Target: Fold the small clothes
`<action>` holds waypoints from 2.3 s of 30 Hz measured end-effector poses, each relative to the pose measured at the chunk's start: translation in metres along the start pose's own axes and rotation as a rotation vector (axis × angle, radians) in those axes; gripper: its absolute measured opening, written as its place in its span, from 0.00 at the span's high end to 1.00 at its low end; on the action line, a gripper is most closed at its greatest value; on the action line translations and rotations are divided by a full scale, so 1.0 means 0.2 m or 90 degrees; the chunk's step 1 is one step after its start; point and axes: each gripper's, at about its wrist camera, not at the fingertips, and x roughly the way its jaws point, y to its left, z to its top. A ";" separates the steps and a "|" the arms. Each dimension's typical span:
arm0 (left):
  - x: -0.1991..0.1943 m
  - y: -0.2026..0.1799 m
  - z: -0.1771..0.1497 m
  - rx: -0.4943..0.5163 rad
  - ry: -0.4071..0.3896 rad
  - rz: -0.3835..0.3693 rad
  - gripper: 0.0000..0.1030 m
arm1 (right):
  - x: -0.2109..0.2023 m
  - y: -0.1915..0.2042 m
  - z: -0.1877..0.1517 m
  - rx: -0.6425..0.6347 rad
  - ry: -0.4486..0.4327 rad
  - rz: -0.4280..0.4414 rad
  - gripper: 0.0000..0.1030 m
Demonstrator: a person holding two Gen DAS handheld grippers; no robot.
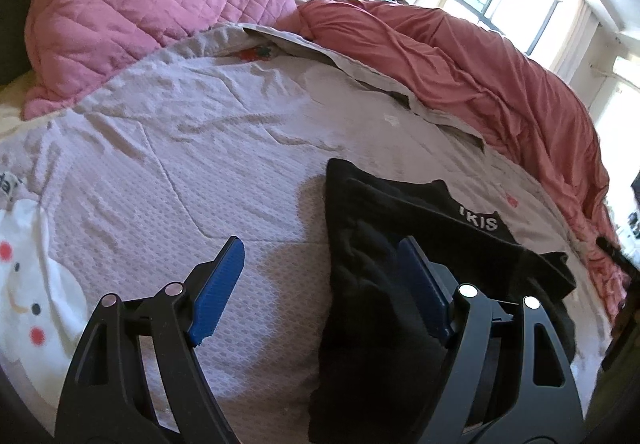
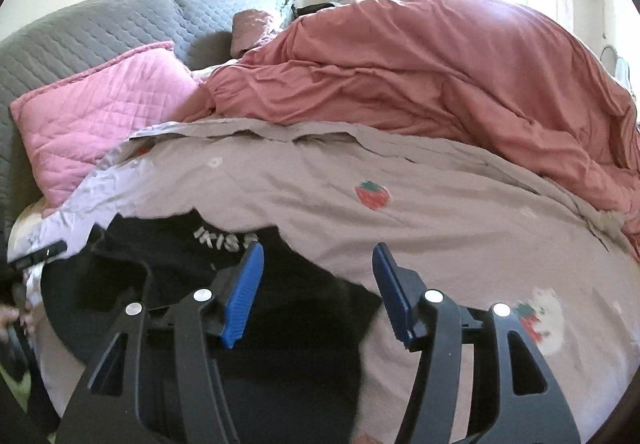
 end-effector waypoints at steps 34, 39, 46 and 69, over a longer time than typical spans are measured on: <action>0.39 -0.16 0.13 0.052 0.172 -0.013 0.74 | 0.37 -0.23 -0.20 0.176 0.077 0.005 0.89; 0.32 -0.20 0.14 0.083 0.142 -0.008 0.91 | 0.37 -0.22 -0.20 0.179 0.071 0.009 0.89; 0.13 -0.22 0.20 0.093 0.075 -0.032 0.94 | 0.29 -0.22 -0.19 0.181 0.038 0.021 0.89; 0.50 -0.20 0.40 0.045 0.074 0.075 0.94 | 0.45 -0.34 -0.17 0.204 0.064 -0.028 0.89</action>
